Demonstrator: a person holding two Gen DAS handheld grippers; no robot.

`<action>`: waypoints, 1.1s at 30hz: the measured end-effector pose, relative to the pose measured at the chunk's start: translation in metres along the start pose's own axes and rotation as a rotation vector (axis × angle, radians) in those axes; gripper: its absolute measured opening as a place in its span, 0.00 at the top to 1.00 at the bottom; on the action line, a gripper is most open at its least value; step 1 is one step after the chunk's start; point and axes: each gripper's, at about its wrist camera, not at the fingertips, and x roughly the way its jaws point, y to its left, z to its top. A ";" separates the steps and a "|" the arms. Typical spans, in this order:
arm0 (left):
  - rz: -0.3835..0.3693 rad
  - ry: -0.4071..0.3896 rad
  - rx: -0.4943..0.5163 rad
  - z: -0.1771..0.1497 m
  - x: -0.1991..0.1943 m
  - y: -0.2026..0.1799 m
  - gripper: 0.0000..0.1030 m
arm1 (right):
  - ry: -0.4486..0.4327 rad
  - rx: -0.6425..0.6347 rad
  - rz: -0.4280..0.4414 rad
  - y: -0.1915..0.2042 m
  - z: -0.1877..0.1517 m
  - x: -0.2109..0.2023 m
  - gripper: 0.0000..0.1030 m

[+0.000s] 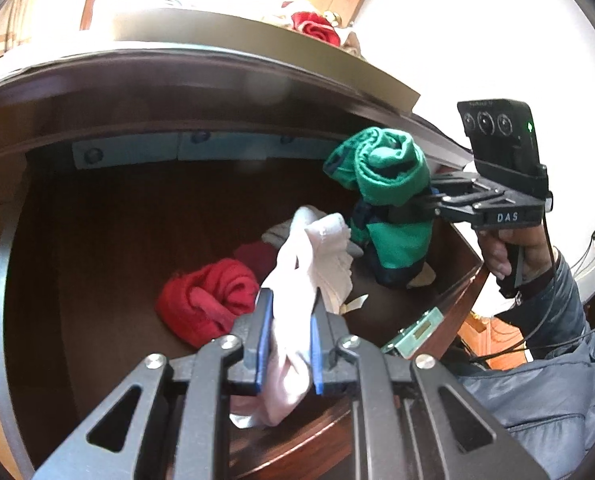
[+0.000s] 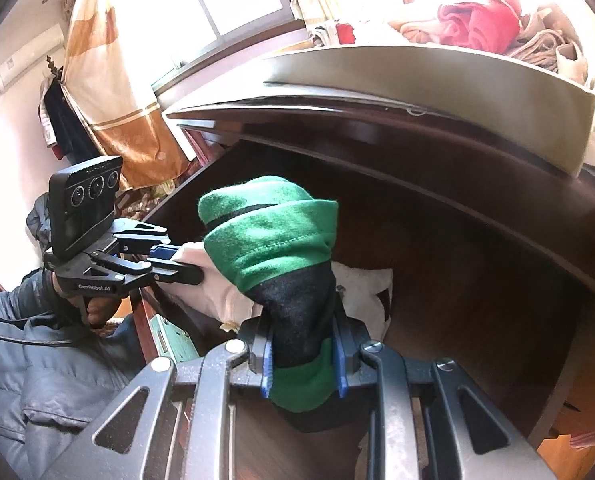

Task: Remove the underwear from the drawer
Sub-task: 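Lift the green-black and white garments up out of the drawer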

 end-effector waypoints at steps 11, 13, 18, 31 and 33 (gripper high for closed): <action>-0.016 -0.078 -0.039 0.003 -0.005 0.008 0.86 | -0.053 -0.006 -0.016 0.004 -0.007 -0.018 0.76; -0.015 -0.093 -0.038 0.004 -0.006 0.006 0.86 | -0.062 -0.005 -0.017 0.004 -0.008 -0.021 0.76; -0.011 -0.133 -0.043 0.006 -0.011 0.005 0.86 | -0.082 -0.004 -0.012 0.003 -0.011 -0.028 0.76; -0.006 -0.219 -0.038 0.007 -0.023 0.006 0.86 | -0.135 -0.012 -0.026 0.002 -0.015 -0.041 0.76; 0.006 -0.228 -0.035 0.008 -0.025 0.006 0.86 | -0.145 -0.019 -0.031 0.003 -0.016 -0.044 0.76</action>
